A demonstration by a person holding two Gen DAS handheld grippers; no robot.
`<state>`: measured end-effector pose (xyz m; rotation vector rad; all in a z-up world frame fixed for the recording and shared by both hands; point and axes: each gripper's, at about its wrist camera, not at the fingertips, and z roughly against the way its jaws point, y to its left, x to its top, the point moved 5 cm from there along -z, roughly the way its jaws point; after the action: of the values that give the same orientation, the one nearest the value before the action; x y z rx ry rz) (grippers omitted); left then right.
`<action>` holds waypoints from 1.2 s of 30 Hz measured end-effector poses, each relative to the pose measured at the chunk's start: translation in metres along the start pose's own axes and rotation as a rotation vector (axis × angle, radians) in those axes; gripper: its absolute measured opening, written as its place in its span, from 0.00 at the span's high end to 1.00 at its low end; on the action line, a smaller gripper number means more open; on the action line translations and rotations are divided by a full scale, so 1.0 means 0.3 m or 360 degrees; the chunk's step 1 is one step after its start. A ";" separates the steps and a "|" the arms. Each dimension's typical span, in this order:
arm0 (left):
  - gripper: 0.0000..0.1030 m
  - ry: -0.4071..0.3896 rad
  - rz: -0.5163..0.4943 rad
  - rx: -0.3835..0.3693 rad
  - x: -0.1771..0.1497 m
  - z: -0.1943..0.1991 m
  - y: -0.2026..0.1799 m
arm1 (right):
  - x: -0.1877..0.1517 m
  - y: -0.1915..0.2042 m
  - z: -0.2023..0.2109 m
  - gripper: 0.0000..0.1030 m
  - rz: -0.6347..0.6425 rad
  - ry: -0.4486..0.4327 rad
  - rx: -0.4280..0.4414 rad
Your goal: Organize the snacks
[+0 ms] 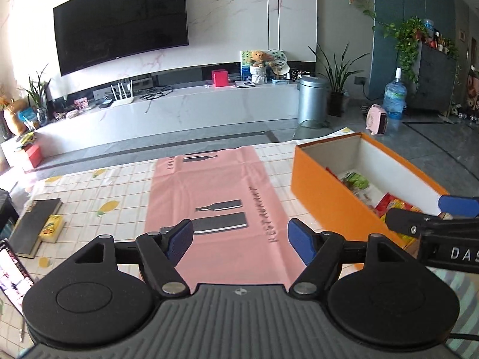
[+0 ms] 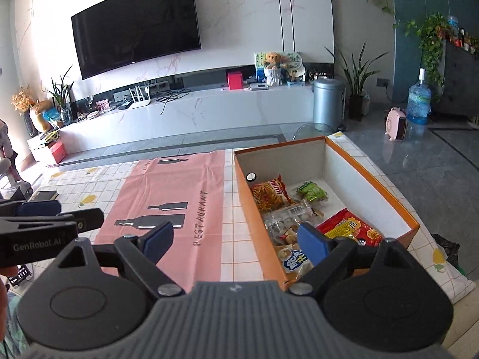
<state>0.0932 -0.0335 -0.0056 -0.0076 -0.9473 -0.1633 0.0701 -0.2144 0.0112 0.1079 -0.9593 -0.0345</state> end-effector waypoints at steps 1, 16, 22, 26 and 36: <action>0.17 -0.0006 -0.0010 0.0006 -0.009 0.003 0.002 | -0.009 0.009 0.001 0.15 -0.0003 -0.0004 -0.0001; 0.17 0.0054 0.0035 0.0012 -0.111 -0.003 0.045 | -0.079 0.049 0.002 0.13 0.0000 -0.0004 -0.0092; 0.17 0.0074 0.0031 0.0024 -0.114 0.000 0.043 | -0.089 0.045 0.003 0.12 -0.0005 0.0007 -0.0103; 0.17 0.0079 0.0022 0.0029 -0.114 0.004 0.040 | -0.090 0.046 0.008 0.12 0.0001 0.0002 -0.0111; 0.17 0.0073 -0.0004 0.0042 -0.111 0.012 0.034 | -0.086 0.043 0.019 0.12 0.0005 -0.0014 -0.0113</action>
<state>0.0725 -0.0186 -0.0297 0.0215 -0.9035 -0.1531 0.0504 -0.2001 -0.0053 0.0406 -0.9657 -0.0660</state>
